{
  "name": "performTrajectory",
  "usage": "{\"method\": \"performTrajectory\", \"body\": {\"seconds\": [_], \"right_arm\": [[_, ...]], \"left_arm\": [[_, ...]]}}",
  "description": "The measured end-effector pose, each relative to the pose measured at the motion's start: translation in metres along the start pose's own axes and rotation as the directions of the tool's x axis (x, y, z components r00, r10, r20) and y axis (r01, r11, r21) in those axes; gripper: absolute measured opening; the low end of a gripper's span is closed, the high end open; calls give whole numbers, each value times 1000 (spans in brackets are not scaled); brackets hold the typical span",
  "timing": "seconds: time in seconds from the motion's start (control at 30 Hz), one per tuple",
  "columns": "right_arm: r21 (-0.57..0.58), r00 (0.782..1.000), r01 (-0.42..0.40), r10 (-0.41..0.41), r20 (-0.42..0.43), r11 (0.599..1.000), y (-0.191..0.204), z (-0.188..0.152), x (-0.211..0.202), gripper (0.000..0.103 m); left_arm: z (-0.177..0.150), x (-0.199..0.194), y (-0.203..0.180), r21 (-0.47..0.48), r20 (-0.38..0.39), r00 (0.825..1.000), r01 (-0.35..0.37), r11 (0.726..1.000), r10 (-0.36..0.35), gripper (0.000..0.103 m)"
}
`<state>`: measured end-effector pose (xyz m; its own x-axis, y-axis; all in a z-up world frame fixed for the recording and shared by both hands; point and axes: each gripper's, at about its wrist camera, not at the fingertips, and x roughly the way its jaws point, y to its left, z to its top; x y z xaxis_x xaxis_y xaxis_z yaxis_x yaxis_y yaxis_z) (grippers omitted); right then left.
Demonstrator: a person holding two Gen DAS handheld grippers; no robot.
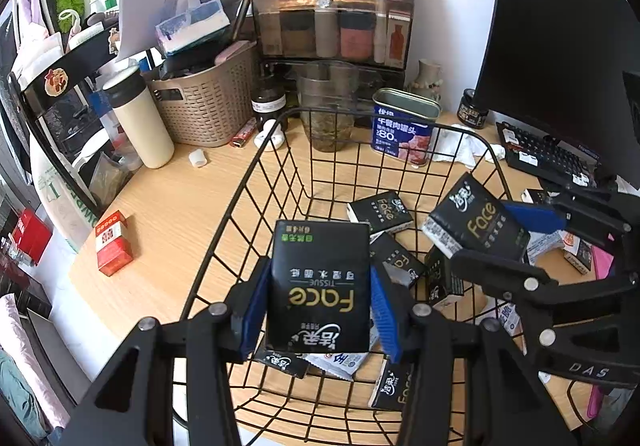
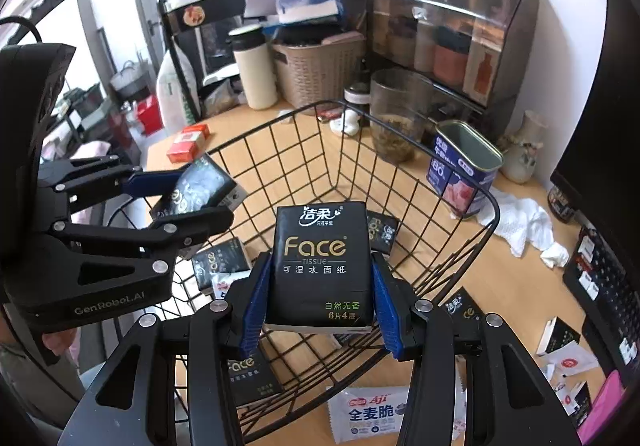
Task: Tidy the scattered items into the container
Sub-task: 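Carry both Face packs over the wire basket and open both tools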
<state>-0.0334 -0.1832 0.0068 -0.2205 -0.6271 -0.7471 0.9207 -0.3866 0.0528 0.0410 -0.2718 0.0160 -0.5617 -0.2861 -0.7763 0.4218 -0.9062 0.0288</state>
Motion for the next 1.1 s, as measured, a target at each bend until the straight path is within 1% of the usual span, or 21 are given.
{"method": "performTrajectory", "body": {"seconds": [0.53, 0.57, 0.67, 0.7, 0.97, 1.1], "right_arm": [[5, 1000, 3, -3, 10, 1000, -1, 2, -3, 47], [4, 1000, 3, -3, 10, 1000, -1, 2, -3, 47], [-10, 999, 35, -35, 24, 999, 1, 1, -4, 48], [-16, 999, 46, -46, 27, 999, 2, 1, -4, 48], [-3, 999, 22, -22, 30, 1000, -1, 1, -6, 48], [-4, 999, 25, -24, 32, 1000, -1, 1, -7, 48]], "left_arm": [[0, -8, -1, -3, 13, 1000, 13, 1000, -13, 53], [0, -9, -1, 0, 15, 1000, 12, 1000, -12, 54], [-1, -9, -4, 9, 17, 1000, -1, 1000, 1, 68], [-1, -10, -4, 11, 24, 1000, -2, 1000, 2, 70], [-1, -12, -4, 6, 26, 1000, 1, 1000, -2, 70], [-1, -12, -4, 7, 25, 1000, 3, 1000, -4, 70]]}}
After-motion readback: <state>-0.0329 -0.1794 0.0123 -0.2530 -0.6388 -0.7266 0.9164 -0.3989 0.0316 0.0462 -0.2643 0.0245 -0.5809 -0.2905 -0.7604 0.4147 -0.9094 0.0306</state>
